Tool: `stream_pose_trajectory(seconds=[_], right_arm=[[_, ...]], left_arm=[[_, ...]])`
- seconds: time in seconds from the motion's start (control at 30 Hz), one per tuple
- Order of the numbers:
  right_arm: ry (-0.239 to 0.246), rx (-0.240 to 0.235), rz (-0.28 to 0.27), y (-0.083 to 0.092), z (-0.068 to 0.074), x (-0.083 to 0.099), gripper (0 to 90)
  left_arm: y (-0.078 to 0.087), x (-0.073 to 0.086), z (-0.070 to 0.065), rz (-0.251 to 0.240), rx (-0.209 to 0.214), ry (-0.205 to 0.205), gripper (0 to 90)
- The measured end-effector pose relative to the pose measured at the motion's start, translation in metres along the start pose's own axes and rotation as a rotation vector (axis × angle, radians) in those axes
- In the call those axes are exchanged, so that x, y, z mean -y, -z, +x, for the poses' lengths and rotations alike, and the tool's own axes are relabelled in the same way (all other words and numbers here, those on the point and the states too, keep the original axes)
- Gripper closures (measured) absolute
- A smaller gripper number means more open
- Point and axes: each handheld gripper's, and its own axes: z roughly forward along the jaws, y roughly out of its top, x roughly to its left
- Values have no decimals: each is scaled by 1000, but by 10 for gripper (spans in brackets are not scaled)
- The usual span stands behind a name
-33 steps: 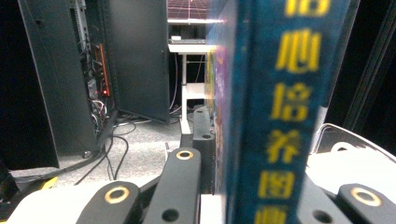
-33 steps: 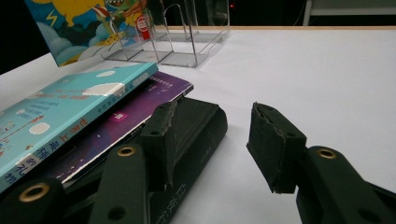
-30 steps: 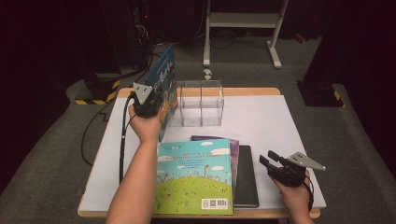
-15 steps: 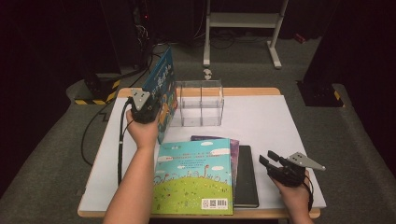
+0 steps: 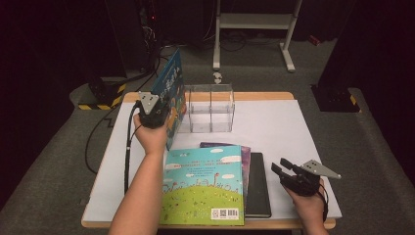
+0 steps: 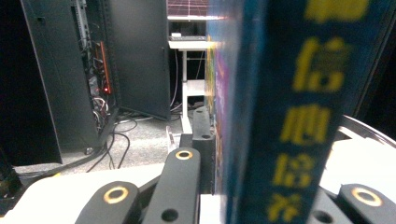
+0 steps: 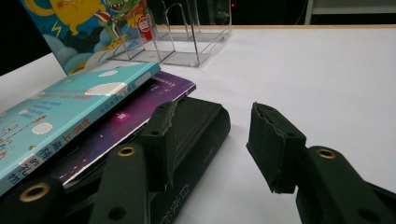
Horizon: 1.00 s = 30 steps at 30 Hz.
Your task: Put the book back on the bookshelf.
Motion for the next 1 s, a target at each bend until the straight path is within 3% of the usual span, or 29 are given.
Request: stream_pose_trajectory(seconds=[0.57, 0.83, 1.0], right_arm=[[-2, -3, 3, -1, 0, 0, 518], [-3, -5, 4, -1, 0, 1, 519], [-6, -6, 6, -2, 0, 1, 519]], left_arm=[[-4, 5, -3, -2, -20, -11, 819], [-1, 8, -3, -3, -71, -108, 797], [-1, 8, -2, -4, -82, -127, 793]])
